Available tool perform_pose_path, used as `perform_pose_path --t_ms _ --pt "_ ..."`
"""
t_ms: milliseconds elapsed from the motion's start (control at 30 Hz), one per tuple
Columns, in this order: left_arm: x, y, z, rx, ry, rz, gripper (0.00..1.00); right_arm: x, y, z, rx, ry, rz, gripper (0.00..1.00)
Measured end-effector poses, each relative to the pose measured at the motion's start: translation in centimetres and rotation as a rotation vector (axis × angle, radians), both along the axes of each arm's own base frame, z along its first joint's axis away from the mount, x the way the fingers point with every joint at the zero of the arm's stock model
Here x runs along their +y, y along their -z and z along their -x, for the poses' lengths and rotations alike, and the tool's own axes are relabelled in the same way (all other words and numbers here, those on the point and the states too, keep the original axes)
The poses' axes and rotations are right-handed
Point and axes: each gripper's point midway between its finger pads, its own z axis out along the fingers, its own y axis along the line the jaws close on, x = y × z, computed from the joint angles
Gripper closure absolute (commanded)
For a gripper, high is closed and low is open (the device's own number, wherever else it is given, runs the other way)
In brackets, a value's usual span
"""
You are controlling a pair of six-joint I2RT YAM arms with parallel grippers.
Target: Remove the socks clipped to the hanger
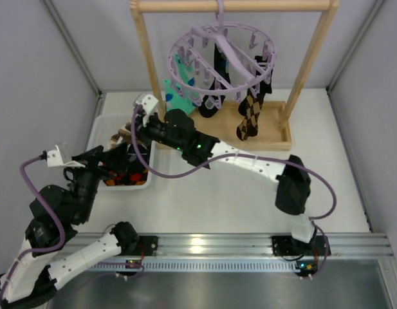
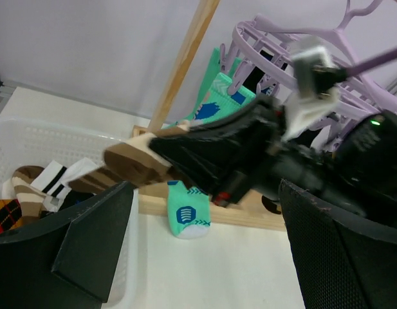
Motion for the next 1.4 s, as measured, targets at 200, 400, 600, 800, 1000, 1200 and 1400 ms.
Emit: perform_pose_path --t_ms 200,400,600,800,1000,1200,1400 --pt "0.1 1.2 -0.1 0.014 -0.013 -0.016 0.02 6.0 6.6 -3.6 0.016 -0.021 0.111 0.01" --pt "0.2 1.6 -0.2 0.021 -0.02 -0.026 0.02 4.5 12.6 -4.8 0.076 0.001 0.263 0.01" --pt "-1.0 1.9 -0.5 0.034 0.012 -0.047 0.02 -3.9 8.2 -3.1 0.112 0.069 0.265 0.01" --pt "-3.1 2.6 -1.2 0.061 0.074 -0.089 0.02 -16.8 -1.5 -0.7 0.093 0.216 0.085 0.01" --pt "-5.5 3.8 -2.1 0.108 0.122 -0.143 0.02 -26.5 -0.4 3.3 0.148 0.315 0.039 0.01" --pt "-7.5 4.9 -2.7 0.148 0.169 -0.167 0.02 -34.1 6.0 3.3 0.252 0.511 0.143 0.01" --pt "-11.5 7.8 -3.9 0.253 0.254 -0.213 0.02 -40.0 6.9 -0.1 0.291 0.712 0.15 0.09"
